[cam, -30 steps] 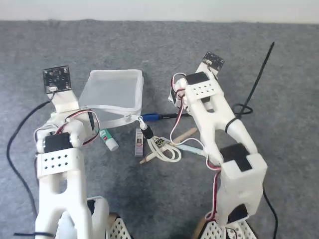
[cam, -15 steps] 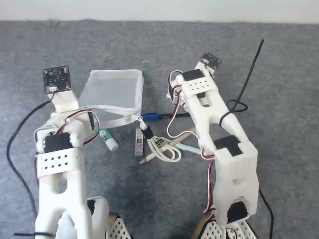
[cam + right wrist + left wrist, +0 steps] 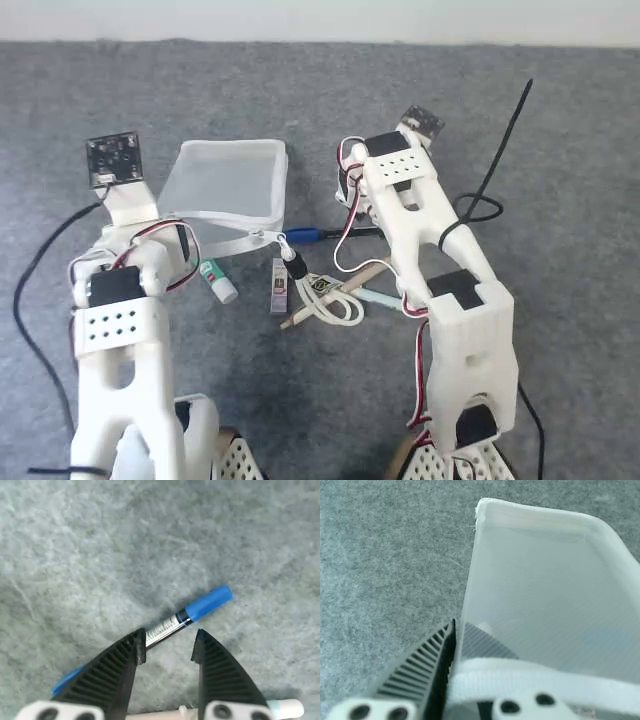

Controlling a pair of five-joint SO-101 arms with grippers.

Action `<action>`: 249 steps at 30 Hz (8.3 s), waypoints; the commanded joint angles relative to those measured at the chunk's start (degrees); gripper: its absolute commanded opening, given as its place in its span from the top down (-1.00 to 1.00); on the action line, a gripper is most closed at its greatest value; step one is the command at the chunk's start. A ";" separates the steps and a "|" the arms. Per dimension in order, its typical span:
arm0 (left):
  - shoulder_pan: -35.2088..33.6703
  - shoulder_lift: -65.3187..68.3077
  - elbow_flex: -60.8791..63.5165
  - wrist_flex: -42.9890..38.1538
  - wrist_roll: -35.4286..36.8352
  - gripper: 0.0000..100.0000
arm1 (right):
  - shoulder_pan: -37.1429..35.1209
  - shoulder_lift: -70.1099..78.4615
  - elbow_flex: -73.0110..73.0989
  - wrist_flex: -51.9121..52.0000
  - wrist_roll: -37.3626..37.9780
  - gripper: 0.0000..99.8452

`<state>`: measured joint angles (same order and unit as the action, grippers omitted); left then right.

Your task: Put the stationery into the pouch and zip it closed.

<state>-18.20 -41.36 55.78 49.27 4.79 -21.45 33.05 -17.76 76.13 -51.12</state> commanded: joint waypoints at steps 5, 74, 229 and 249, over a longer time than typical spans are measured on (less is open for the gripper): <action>-0.26 -1.49 -3.65 0.70 1.05 0.98 | 1.63 2.59 -3.34 -1.19 -0.79 0.69; 4.75 -1.05 -30.46 23.82 -0.18 0.98 | 10.42 -20.70 -2.99 15.87 14.68 0.99; 8.88 36.75 -71.34 49.49 20.31 0.98 | -7.87 -80.13 41.76 -49.10 13.98 0.99; 8.88 36.75 -71.25 49.58 20.31 0.98 | -7.96 -78.29 49.05 -59.47 23.65 0.99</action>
<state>-9.49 -4.70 -12.97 98.68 24.48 -29.36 -46.42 31.91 18.02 -30.20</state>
